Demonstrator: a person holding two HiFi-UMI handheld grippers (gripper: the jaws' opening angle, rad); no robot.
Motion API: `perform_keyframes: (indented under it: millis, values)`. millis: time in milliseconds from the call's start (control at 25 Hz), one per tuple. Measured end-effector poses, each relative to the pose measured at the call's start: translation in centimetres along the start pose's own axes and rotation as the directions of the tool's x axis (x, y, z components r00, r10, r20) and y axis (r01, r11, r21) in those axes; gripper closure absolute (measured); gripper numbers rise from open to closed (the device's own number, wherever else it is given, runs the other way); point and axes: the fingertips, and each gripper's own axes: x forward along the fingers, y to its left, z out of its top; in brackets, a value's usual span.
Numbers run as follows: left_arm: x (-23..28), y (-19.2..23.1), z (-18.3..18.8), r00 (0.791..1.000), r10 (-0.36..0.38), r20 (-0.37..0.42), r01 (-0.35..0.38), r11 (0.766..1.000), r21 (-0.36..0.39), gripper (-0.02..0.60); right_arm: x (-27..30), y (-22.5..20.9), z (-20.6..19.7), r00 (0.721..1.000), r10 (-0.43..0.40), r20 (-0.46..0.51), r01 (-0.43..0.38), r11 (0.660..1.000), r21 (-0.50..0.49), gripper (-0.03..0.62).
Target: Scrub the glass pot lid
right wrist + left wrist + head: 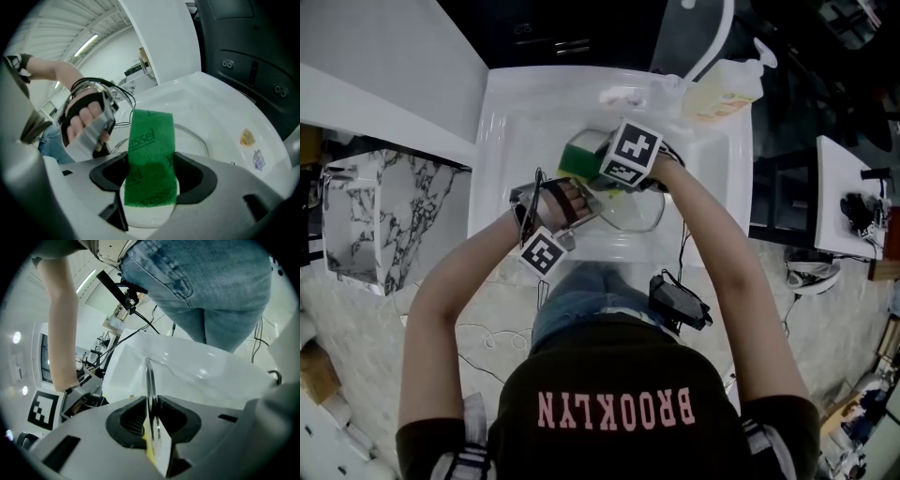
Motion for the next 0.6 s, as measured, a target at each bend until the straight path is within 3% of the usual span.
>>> perform_keyframes:
  millis: [200, 400, 600]
  values:
    - [0.1, 0.1, 0.3, 1.0, 0.011, 0.006, -0.011, 1.0, 0.006, 0.518, 0.6, -3.0, 0.3, 1.0, -0.011, -0.006, 0.012, 0.99, 0.144, 0.301]
    - [0.2, -0.5, 0.7, 1.0, -0.005, 0.022, 0.004, 1.0, 0.014, 0.518, 1.6, -6.0, 0.6, 1.0, 0.006, 0.03, -0.015, 0.951, 0.309, 0.302]
    - [0.1, -1.0, 0.8, 1.0, 0.004, 0.029, -0.005, 1.0, 0.023, 0.518, 2.3, -8.5, 0.4, 0.999, 0.003, 0.034, -0.016, 0.929, 0.371, 0.303]
